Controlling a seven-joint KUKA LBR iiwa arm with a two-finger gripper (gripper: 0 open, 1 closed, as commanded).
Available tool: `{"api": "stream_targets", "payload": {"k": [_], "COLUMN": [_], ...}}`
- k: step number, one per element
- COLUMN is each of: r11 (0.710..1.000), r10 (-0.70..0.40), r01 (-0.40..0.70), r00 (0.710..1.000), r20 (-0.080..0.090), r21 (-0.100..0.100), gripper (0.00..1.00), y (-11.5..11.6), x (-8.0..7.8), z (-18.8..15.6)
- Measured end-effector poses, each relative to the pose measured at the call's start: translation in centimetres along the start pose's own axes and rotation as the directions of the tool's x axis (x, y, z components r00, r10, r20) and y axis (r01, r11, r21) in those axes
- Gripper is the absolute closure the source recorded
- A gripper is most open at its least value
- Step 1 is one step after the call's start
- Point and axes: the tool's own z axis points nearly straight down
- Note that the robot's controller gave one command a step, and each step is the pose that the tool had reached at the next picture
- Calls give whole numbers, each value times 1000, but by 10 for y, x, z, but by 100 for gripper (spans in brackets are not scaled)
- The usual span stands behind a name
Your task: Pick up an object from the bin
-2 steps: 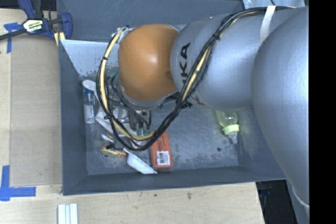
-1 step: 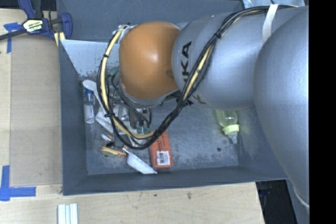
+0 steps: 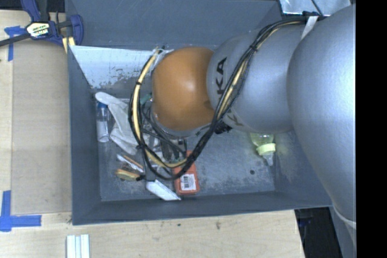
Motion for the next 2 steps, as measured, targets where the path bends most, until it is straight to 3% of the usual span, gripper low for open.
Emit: {"api": "stream_targets", "payload": {"k": [1,2], "r11": [1000,1000], "r10": [24,30], "r01": [-24,-30], "r00": [1000,1000], "r20": [-3,-2], "r21": [1,2], "gripper": [0,0], "y": [-43,-42], "x": [25,17], "z": [22,49]}}
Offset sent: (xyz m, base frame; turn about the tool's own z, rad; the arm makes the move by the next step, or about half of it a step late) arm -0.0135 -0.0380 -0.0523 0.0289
